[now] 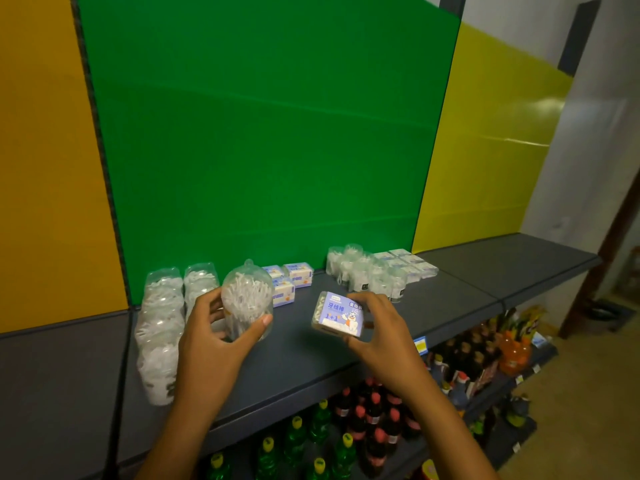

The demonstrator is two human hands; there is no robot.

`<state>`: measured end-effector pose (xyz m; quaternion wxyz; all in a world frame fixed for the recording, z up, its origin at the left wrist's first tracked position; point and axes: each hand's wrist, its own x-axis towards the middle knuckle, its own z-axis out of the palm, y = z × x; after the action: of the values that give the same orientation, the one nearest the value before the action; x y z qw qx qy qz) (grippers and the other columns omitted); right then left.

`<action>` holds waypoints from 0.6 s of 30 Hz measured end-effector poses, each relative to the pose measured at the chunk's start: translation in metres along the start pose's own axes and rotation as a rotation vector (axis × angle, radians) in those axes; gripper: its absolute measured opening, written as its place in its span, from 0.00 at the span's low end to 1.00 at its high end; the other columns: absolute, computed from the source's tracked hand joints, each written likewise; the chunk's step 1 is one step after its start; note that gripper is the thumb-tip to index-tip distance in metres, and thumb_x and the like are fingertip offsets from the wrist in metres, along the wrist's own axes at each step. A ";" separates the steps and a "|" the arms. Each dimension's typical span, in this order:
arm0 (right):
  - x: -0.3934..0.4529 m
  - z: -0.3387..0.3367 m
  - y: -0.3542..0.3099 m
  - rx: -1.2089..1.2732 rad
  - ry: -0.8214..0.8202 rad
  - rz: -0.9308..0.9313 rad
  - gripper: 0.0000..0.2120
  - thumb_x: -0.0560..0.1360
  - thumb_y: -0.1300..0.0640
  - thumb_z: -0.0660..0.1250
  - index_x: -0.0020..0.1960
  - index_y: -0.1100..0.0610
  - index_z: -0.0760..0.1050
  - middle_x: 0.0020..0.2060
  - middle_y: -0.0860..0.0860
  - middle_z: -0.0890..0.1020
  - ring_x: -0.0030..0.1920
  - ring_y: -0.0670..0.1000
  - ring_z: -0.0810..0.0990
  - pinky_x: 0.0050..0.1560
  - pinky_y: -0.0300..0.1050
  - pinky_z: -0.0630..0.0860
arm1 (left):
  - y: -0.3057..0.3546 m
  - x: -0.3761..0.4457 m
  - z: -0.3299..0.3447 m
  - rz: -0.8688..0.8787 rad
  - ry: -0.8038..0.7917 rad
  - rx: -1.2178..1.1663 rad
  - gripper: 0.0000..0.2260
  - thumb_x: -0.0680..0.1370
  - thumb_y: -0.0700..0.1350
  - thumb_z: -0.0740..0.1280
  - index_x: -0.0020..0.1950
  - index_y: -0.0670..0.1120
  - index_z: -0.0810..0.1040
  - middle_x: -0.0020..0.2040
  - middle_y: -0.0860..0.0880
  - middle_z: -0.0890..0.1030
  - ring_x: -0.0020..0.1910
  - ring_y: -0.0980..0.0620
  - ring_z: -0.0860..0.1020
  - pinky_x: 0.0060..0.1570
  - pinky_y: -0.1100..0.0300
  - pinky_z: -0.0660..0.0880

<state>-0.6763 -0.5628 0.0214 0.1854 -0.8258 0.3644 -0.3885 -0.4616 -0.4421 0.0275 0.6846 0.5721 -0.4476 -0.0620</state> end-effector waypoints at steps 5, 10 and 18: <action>0.055 0.004 0.035 -0.023 -0.034 -0.048 0.27 0.68 0.62 0.76 0.63 0.50 0.72 0.55 0.45 0.75 0.52 0.35 0.73 0.49 0.24 0.67 | -0.023 0.036 0.038 -0.044 0.017 -0.008 0.29 0.63 0.52 0.75 0.61 0.53 0.69 0.54 0.58 0.76 0.52 0.66 0.73 0.45 0.67 0.72; 0.111 0.018 0.063 -0.068 -0.068 -0.100 0.26 0.69 0.57 0.76 0.63 0.47 0.71 0.56 0.43 0.76 0.55 0.43 0.72 0.51 0.32 0.68 | -0.055 0.074 0.063 -0.069 0.042 0.058 0.29 0.67 0.46 0.77 0.65 0.48 0.70 0.60 0.51 0.77 0.55 0.53 0.76 0.47 0.65 0.73; 0.157 0.057 0.107 -0.006 -0.162 -0.085 0.25 0.71 0.57 0.74 0.65 0.46 0.71 0.57 0.42 0.74 0.58 0.42 0.72 0.54 0.34 0.70 | -0.087 0.100 0.084 -0.157 0.080 0.172 0.30 0.66 0.50 0.76 0.65 0.48 0.70 0.59 0.50 0.77 0.54 0.51 0.77 0.47 0.62 0.74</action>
<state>-0.6129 -0.7500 0.0015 0.1950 -0.8697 0.3141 -0.3270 -0.4230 -0.5920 0.0040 0.6435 0.6639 -0.3771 -0.0540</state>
